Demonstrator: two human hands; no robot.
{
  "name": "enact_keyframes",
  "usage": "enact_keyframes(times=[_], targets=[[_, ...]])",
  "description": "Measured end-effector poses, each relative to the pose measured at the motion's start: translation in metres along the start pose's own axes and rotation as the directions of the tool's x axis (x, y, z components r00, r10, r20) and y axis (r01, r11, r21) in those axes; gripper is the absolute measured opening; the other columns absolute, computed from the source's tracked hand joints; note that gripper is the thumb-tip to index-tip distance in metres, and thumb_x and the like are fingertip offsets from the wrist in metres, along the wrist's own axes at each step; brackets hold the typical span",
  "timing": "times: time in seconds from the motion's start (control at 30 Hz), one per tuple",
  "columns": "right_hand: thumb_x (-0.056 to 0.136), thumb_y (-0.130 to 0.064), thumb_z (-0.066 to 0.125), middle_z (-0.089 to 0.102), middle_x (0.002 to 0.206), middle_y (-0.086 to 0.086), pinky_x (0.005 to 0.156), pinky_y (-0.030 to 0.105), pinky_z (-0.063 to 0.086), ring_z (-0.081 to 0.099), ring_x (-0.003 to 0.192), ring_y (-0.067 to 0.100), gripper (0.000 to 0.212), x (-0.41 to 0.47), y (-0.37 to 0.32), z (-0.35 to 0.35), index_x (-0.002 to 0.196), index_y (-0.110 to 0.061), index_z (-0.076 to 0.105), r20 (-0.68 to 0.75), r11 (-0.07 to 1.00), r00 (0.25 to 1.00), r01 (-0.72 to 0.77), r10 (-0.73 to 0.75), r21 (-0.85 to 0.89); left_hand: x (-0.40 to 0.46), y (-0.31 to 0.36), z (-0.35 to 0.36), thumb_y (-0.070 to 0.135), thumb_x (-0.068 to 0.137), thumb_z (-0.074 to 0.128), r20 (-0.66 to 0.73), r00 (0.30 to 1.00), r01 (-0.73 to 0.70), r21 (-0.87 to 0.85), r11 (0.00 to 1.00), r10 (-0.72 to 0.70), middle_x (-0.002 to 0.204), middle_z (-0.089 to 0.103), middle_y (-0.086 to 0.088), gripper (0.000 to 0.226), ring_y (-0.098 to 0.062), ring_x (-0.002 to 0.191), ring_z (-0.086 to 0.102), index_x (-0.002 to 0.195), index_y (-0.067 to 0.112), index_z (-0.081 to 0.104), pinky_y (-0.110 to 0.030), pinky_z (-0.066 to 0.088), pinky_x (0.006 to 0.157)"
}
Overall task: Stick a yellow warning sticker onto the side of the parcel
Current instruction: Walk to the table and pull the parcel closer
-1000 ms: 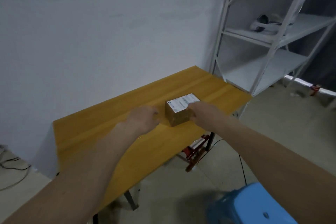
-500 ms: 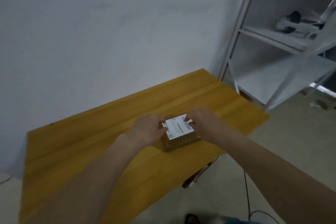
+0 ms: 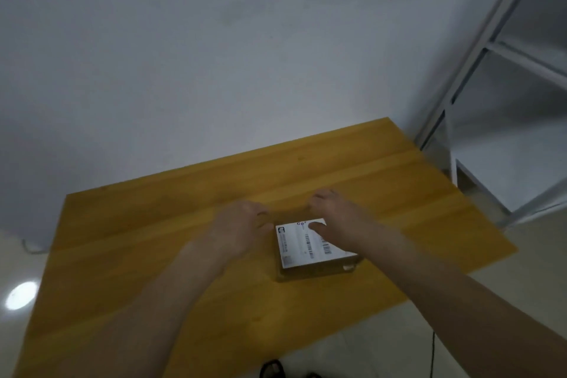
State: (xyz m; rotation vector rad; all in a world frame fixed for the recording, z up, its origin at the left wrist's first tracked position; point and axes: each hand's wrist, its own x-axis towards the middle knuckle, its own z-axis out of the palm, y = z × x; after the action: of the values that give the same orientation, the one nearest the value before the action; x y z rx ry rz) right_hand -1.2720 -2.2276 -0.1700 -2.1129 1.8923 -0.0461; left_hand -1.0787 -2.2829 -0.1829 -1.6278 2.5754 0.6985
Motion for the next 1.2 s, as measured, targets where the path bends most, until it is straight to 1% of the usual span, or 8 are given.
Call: enact_keyframes(times=[0.17,0.37,0.5,0.67,0.83,0.97,1.07,1.2], targets=[[0.092,-0.025,0.055,0.046,0.136,0.005,0.099,0.031,0.037,0.038,0.127,0.023,0.041,0.019,0.019,0.008,0.131,-0.014,0.048,-0.011,0.998,0.999,0.053,-0.053,-0.012,0.040,0.003,0.005,0.038,0.089,0.056,-0.040,0.999,-0.012,-0.049,0.999,0.010,0.135,0.053,0.001,0.043,-0.017,0.121,0.050,0.130,0.024,0.051,-0.032,0.042,0.098],[0.092,-0.021,0.055,0.046,0.138,0.007,0.101,0.036,0.038,0.040,0.126,0.026,0.045,0.058,0.045,0.014,0.135,-0.015,0.045,0.062,0.991,0.991,0.125,-0.122,-0.045,0.065,0.010,0.028,0.034,0.088,0.059,-0.008,0.996,0.084,-0.212,0.974,-0.088,0.135,0.053,0.000,0.054,-0.017,0.121,0.049,0.138,0.024,0.041,-0.032,0.041,0.101],[0.093,-0.024,0.053,0.050,0.136,0.006,0.099,0.032,0.037,0.041,0.127,0.024,0.041,0.090,0.070,0.024,0.133,-0.016,0.047,0.074,0.984,0.981,0.180,-0.179,-0.010,0.093,0.010,0.046,0.031,0.091,0.055,-0.047,0.990,0.120,-0.168,0.978,-0.130,0.141,0.048,0.000,0.050,-0.018,0.125,0.046,0.139,0.024,0.040,-0.030,0.039,0.103],[0.094,-0.033,0.050,0.053,0.135,0.004,0.093,0.037,0.045,0.051,0.121,0.025,0.039,0.133,0.111,0.045,0.131,-0.020,0.048,0.075,0.972,0.972,0.227,-0.222,-0.065,0.132,-0.008,0.082,0.036,0.089,0.057,-0.171,0.961,0.174,-0.237,0.956,-0.217,0.131,0.055,0.004,0.041,-0.012,0.112,0.054,0.129,0.027,0.052,-0.025,0.044,0.090],[0.093,-0.036,0.052,0.057,0.132,0.002,0.084,0.035,0.045,0.055,0.116,0.024,0.039,0.162,0.132,0.084,0.128,-0.020,0.050,-0.009,0.949,0.961,0.271,-0.276,-0.164,0.150,-0.036,0.115,0.034,0.085,0.063,-0.362,0.896,0.176,-0.243,0.954,-0.258,0.118,0.064,0.007,0.033,-0.011,0.099,0.061,0.117,0.023,0.062,-0.033,0.048,0.091],[0.093,-0.035,0.052,0.053,0.136,0.003,0.089,0.035,0.043,0.052,0.120,0.025,0.040,0.158,0.126,0.096,0.131,-0.021,0.048,-0.077,0.934,0.941,0.312,-0.328,-0.172,0.134,-0.049,0.135,0.032,0.085,0.064,-0.441,0.859,0.187,-0.201,0.962,-0.259,0.114,0.066,0.003,0.033,-0.013,0.096,0.063,0.116,0.021,0.062,-0.040,0.051,0.088],[0.094,-0.032,0.050,0.052,0.136,0.002,0.093,0.035,0.042,0.048,0.123,0.023,0.039,0.126,0.114,0.091,0.131,-0.021,0.048,-0.181,0.910,0.895,0.381,-0.407,-0.161,0.098,-0.047,0.150,0.030,0.086,0.062,-0.512,0.804,0.243,-0.183,0.953,-0.303,0.113,0.067,0.001,0.033,-0.015,0.099,0.063,0.117,0.020,0.062,-0.038,0.050,0.088],[0.095,-0.031,0.049,0.049,0.136,0.002,0.090,0.032,0.040,0.043,0.126,0.021,0.041,0.070,0.075,0.088,0.134,-0.020,0.045,-0.231,0.853,0.822,0.486,-0.520,-0.189,0.035,-0.036,0.184,0.028,0.086,0.062,-0.501,0.797,0.299,-0.157,0.941,-0.337,0.117,0.068,-0.002,0.034,-0.020,0.104,0.063,0.119,0.021,0.062,-0.038,0.050,0.089]])
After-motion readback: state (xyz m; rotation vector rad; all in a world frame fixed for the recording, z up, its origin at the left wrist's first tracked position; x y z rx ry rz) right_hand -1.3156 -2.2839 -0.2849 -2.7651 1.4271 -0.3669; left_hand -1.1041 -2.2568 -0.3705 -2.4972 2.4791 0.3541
